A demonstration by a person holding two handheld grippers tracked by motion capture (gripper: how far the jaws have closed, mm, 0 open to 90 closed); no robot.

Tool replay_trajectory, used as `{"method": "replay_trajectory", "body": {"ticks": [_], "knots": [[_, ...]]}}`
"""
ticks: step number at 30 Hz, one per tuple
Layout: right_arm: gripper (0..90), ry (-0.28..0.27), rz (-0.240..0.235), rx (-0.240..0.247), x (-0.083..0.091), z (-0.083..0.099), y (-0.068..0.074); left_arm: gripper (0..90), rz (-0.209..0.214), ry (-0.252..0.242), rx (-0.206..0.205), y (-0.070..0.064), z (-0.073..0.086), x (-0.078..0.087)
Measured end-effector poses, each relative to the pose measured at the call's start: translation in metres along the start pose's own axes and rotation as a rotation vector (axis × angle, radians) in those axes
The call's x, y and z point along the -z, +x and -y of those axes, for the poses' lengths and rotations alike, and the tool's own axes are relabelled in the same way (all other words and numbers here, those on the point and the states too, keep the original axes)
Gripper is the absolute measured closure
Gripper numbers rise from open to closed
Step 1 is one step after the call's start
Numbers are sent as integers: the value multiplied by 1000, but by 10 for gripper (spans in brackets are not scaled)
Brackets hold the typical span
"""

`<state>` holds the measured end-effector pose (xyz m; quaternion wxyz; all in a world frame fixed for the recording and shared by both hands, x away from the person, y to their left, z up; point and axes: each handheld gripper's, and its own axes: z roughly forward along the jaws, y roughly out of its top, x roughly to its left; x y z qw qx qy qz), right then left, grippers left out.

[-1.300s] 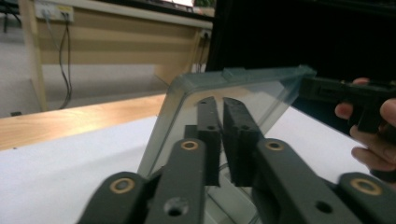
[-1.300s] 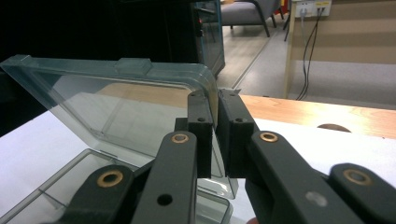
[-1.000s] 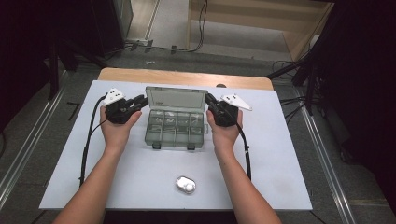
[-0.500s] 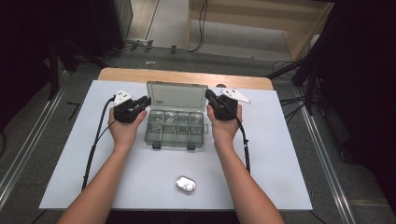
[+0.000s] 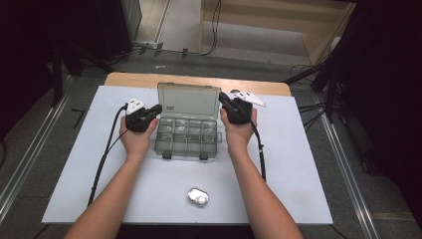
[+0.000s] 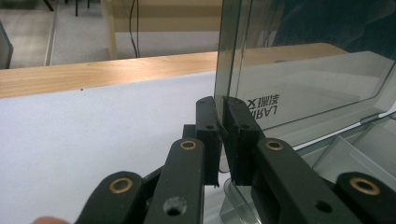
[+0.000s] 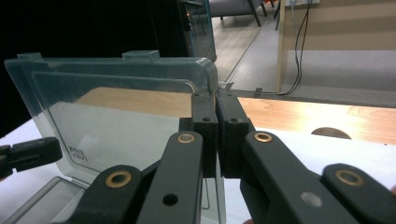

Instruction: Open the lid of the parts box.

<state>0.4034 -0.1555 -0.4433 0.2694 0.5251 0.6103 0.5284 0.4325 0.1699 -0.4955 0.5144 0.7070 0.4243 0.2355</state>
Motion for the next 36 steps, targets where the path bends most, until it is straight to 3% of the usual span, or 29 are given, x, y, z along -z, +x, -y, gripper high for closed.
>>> {"method": "replay_trajectory", "body": {"ticks": [7, 12, 20, 23, 36], "knots": [[841, 2, 1, -6, -5, 4, -2, 854, -19, -8, -2, -2, 1, -1], [818, 54, 17, 23, -14, 20, -4, 856, -16, -7, 9, -1, 1, -2], [808, 117, 29, 15, -24, 41, -7, 856, -10, 18, 40, 1, -2, -4], [816, 120, 16, -28, -27, 43, -10, 855, -3, 34, 51, 3, -4, -5], [817, 142, 0, -77, -32, 47, -15, 853, 33, 94, 114, 10, -11, -10]]}}
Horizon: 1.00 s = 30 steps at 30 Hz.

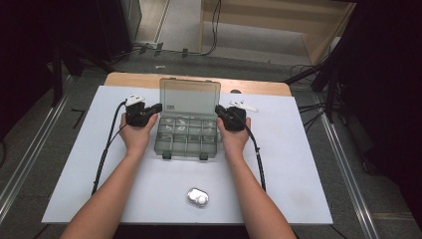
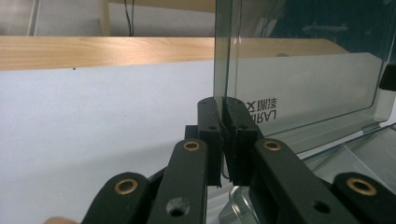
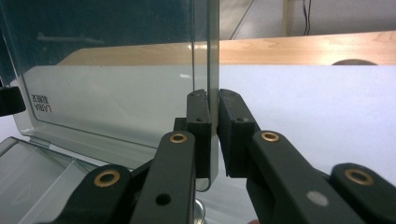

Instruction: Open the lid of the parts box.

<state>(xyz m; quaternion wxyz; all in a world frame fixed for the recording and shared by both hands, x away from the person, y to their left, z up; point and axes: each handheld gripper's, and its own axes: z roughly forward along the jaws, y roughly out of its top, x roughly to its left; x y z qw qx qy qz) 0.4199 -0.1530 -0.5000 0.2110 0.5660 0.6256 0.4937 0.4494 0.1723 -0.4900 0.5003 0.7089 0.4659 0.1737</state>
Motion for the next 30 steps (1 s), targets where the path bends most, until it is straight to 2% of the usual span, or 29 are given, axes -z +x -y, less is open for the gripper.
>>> {"method": "replay_trajectory", "body": {"ticks": [1, 4, 7, 9, 16, 19, 21, 30], "knots": [[817, 2, 0, -6, 0, 0, 0, 852, 0, 0, 0, 0, 0, 0], [817, 7, -14, -26, -2, 0, -3, 850, 33, 6, 37, 5, 0, -2], [817, 7, -34, -48, -5, 2, -7, 848, 45, 7, 43, 8, 0, -3], [816, 8, -43, -65, -6, 2, -9, 847, 63, 6, 71, 11, 1, -4], [815, 19, -63, -93, -8, 3, -12, 845, 70, 25, 87, 13, -1, -6], [814, 23, -74, -110, -9, 4, -14, 843, 76, 27, 109, 14, -1, -7], [813, 26, -92, -141, -11, 5, -17, 842, 79, 26, 118, 15, 0, -8], [798, 61, -107, -183, -15, 7, -21, 846, 88, 36, 151, 19, 3, -11]]}}
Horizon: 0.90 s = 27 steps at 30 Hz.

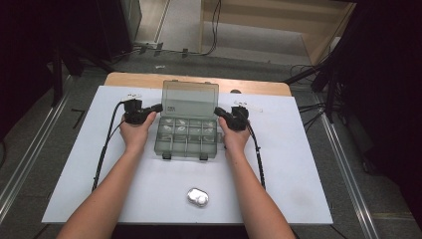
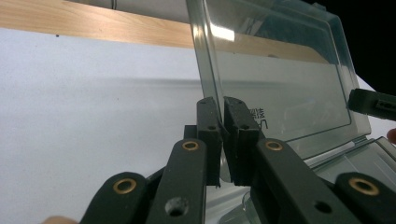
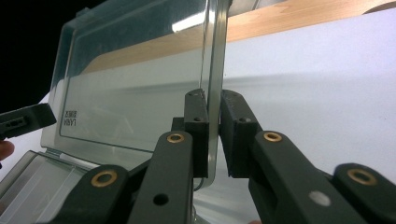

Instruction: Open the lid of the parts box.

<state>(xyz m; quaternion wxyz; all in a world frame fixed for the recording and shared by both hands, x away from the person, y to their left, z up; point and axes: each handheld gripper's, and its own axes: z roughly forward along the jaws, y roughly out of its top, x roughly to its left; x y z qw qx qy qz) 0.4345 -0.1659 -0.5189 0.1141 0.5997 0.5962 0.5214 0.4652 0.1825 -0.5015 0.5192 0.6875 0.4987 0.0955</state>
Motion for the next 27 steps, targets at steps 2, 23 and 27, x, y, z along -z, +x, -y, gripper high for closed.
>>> {"method": "replay_trajectory", "body": {"ticks": [2, 23, 27], "knots": [[797, 5, 0, -7, -1, 0, -1, 847, 4, 1, 6, 1, 0, 0], [777, 73, 29, -23, -8, -2, -3, 855, -7, 38, 23, 2, 2, -1], [614, 71, 51, 6, -6, -2, 0, 831, -15, 2, -39, -3, 4, 4]]}}
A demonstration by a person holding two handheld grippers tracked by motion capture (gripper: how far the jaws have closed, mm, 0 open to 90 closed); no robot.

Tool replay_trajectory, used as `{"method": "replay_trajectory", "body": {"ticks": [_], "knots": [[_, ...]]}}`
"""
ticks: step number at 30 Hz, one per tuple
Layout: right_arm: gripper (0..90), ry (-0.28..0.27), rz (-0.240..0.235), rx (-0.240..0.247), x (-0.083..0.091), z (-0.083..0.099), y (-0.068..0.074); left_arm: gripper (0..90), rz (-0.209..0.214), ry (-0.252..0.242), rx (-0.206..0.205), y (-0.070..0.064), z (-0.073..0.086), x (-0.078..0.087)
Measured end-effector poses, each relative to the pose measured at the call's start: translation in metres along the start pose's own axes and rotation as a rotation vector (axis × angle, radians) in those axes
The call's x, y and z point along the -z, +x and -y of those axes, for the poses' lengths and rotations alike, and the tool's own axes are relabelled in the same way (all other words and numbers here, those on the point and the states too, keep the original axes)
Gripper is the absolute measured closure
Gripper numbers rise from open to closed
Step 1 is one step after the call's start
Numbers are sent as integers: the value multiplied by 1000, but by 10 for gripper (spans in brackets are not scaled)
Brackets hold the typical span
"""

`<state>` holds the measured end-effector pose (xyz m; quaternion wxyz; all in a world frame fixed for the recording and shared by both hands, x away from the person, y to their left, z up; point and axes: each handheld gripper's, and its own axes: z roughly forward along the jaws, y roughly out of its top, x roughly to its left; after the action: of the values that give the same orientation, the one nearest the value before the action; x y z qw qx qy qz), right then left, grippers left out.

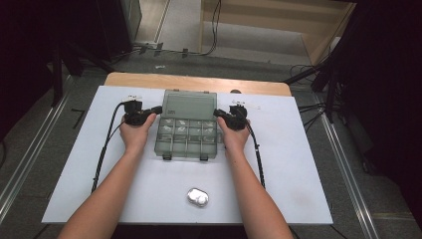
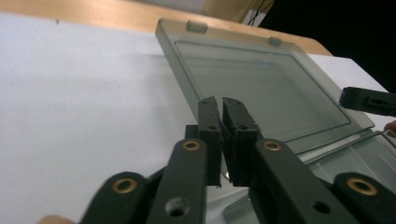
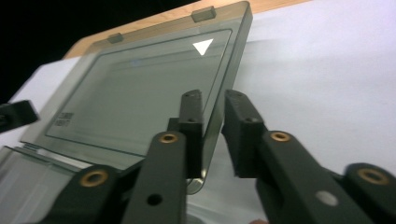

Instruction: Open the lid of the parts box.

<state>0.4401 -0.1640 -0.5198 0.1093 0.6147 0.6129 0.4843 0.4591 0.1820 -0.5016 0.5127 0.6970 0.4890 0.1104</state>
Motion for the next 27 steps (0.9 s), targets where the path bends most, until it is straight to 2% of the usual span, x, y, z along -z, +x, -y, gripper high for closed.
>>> {"method": "replay_trajectory", "body": {"ticks": [1, 2, 3, 5, 6, 9, 10, 11, 12, 16, 17, 18, 20, 21, 23, 25, 26, 27], "knots": [[614, 0, 0, 0, 0, 0, 0, 800, 0, 0, 0, 0, 0, 0], [501, -6, 0, 24, 3, 0, 2, 764, -14, -9, -56, -5, 1, 4], [460, -16, 6, 39, 5, 0, 3, 731, -14, -14, -69, -7, 2, 6], [434, -24, 13, 54, 8, 0, 4, 654, -12, -19, -76, -8, 2, 7], [371, -41, 4, 70, 14, 0, 4, 611, 8, -23, -92, -10, 3, 12], [321, -50, -14, 66, 19, 0, 5, 471, 5, -26, -101, -13, 4, 15], [266, -59, -25, 84, 26, 0, 7, 424, 12, -30, -107, -15, 4, 20], [266, -59, -25, 84, 26, 0, 7, 383, 12, -30, -107, -15, 4, 20], [222, -70, -24, 136, 33, 1, 12, 329, 24, -31, -112, -17, 4, 23], [115, -84, 11, 246, 46, 5, 22, 200, 52, -24, -134, -21, 6, 30], [115, -84, 11, 246, 46, 5, 22, 200, 60, -27, -141, -23, 7, 32], [88, -92, 19, 282, 51, 9, 25, 151, 84, -30, -161, -26, 9, 37], [81, -99, 14, 288, 55, 11, 25, 119, 78, -36, -164, -28, 10, 39], [0, -106, 0, 308, 61, 15, 27, 77, 79, -55, -194, -31, 12, 47], [0, -115, -26, 333, 67, 19, 29, 0, 101, -62, -213, -33, 14, 53], [0, -121, -26, 356, 73, 23, 31, 0, 86, -63, -243, -38, 16, 58], [0, -120, -32, 363, 76, 25, 32, 0, 93, -64, -263, -40, 18, 61], [0, -120, -32, 363, 76, 25, 32, 0, 93, -64, -263, -40, 18, 61]]}}
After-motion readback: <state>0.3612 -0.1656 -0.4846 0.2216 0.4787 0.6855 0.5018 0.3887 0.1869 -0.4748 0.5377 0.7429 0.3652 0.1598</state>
